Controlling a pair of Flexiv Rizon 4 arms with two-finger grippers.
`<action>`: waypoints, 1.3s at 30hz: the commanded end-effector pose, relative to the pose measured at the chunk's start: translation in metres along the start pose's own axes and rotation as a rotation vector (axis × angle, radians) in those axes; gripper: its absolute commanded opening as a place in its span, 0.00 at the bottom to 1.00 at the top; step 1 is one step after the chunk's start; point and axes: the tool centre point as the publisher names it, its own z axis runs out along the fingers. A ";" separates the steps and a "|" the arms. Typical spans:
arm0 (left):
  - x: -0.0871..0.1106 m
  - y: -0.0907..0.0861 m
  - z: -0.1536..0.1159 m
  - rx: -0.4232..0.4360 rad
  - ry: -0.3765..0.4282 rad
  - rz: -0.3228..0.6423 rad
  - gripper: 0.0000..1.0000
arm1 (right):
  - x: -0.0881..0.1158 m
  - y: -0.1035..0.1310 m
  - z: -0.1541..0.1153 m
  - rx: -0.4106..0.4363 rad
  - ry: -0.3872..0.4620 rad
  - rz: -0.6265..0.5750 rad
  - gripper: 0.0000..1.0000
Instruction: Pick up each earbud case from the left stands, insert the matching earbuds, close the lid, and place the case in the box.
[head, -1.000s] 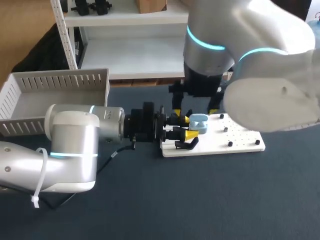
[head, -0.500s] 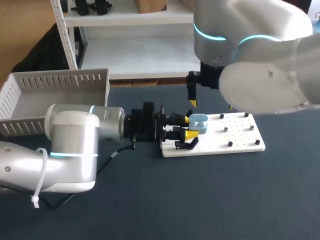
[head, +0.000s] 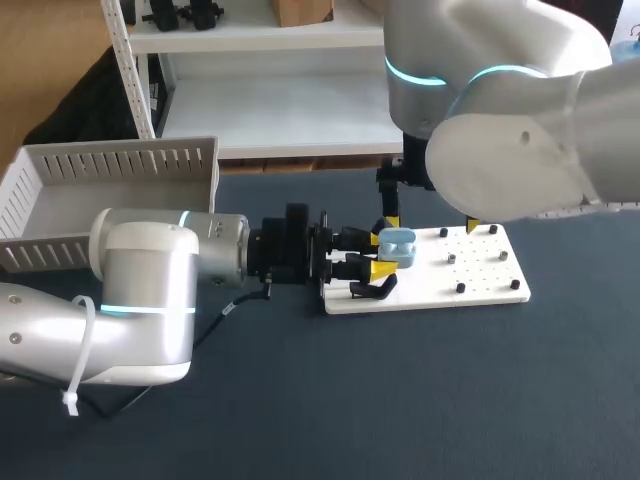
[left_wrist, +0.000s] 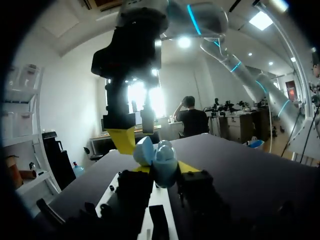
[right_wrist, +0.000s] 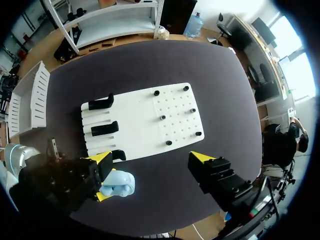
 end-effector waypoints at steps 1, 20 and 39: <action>0.000 -0.001 0.000 -0.004 -0.001 0.002 0.00 | 0.012 -0.006 -0.004 -0.010 -0.004 -0.007 1.00; 0.000 -0.001 0.000 -0.004 -0.001 0.002 0.00 | 0.013 -0.025 -0.062 -0.215 -0.152 -0.078 1.00; -0.059 0.027 -0.131 -0.286 0.297 0.119 0.00 | 0.018 -0.049 -0.077 -0.304 -0.128 -0.092 1.00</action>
